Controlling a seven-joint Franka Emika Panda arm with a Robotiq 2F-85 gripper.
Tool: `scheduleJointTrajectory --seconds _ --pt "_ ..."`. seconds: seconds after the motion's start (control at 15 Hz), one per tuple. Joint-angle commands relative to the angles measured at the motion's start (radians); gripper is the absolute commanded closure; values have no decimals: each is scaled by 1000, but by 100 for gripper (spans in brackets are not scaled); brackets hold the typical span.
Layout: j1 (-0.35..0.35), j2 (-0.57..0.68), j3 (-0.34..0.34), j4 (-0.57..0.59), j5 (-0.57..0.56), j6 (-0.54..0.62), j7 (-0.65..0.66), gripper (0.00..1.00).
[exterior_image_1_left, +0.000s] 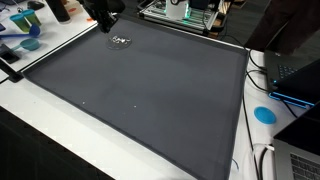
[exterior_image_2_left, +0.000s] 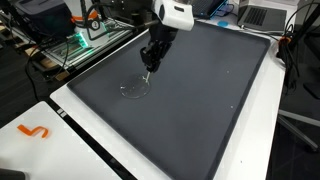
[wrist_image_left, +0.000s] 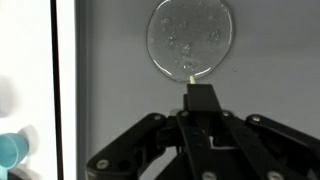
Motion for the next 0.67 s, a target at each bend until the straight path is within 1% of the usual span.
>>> scheduleJointTrajectory --seconds 0.0,0.2,0.6 --pt "47 -4 -10 -40 -134 23 150 96" --pt "80 25 -11 -32 -239 11 271 96" --pt "125 98 -11 -3 -390 -11 448 96"
